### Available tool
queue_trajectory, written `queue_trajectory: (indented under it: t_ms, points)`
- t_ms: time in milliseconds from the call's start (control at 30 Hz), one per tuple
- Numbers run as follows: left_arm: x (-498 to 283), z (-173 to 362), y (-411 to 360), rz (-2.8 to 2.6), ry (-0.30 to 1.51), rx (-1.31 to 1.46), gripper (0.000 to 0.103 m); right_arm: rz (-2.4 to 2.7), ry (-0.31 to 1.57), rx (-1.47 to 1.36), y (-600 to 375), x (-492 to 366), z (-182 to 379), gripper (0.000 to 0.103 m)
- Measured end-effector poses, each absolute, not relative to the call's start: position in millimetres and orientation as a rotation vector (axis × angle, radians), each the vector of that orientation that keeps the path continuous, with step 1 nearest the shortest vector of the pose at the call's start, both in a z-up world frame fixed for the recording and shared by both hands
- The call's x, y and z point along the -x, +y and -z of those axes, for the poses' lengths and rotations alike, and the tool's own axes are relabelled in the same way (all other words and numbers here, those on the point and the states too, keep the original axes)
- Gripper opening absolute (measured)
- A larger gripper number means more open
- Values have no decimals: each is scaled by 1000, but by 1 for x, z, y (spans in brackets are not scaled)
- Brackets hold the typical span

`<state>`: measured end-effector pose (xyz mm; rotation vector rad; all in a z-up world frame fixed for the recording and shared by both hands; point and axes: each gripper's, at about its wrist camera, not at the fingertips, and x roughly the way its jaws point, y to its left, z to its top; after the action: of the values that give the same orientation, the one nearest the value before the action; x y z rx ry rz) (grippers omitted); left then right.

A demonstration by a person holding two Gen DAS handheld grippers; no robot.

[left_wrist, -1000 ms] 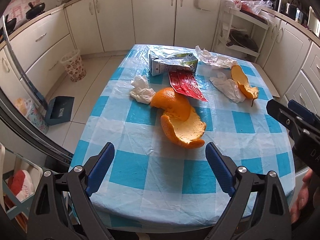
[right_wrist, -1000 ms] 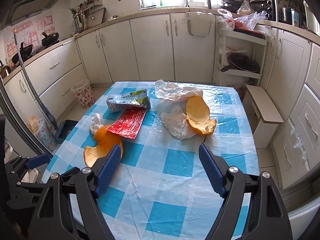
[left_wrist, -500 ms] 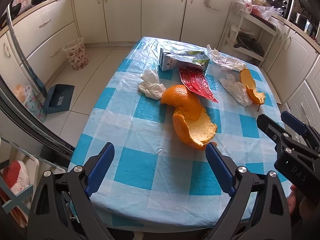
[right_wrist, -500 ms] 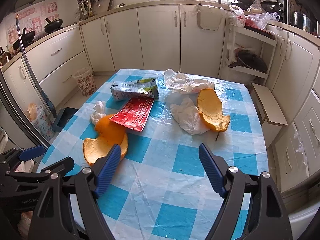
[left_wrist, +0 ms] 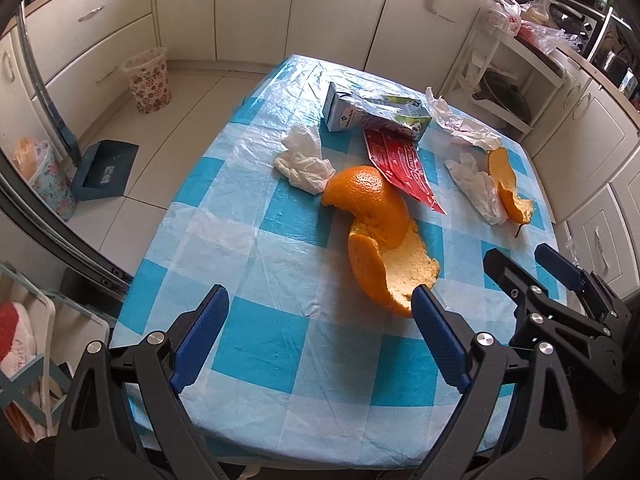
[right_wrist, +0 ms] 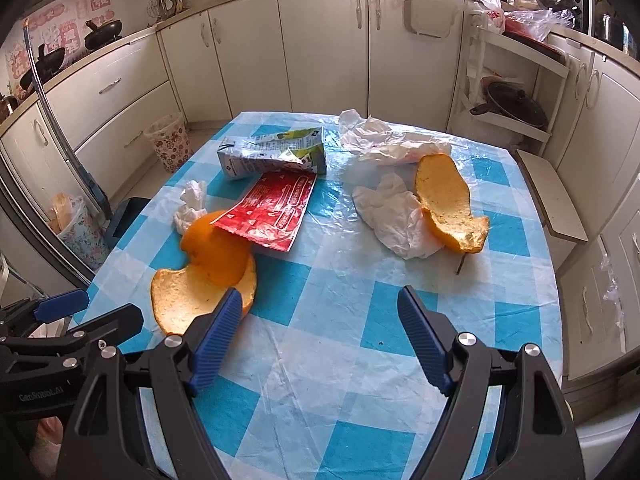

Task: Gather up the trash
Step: 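Reach the left tool toward the orange peel while the right tool approaches the red wrapper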

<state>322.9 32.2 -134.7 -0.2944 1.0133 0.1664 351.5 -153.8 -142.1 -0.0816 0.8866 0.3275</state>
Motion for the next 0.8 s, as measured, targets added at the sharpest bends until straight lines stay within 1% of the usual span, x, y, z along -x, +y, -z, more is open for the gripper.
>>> queue_trajectory:
  t_ms: [233, 367, 400, 433, 467, 500, 533, 633, 800]
  points:
    - [-348, 148, 24, -185, 1044, 292, 90, -300, 919, 68, -157, -370, 152, 77]
    - [-360, 161, 24, -180, 1074, 336, 90, -281, 923, 27, -165, -379, 150, 77]
    - [-361, 163, 25, -175, 1076, 348, 84, -276, 919, 25, -166, -380, 149, 77]
    - [-362, 166, 24, -164, 1078, 357, 67, -279, 918, 21, -166, -380, 149, 77]
    - [-363, 169, 23, -147, 1094, 358, 54, -281, 920, 17, -165, -381, 149, 77]
    - [-364, 171, 22, -131, 1111, 355, 28, -285, 923, 9, -165, -382, 149, 77]
    - [-364, 173, 21, -120, 1124, 352, 9, -295, 931, -9, -164, -384, 150, 77]
    - [-357, 168, 22, -115, 1117, 326, 6, -338, 983, -112, -163, -393, 157, 77]
    - [-340, 155, 32, -91, 1114, 271, 5, -425, 1131, -444, -166, -416, 192, 77]
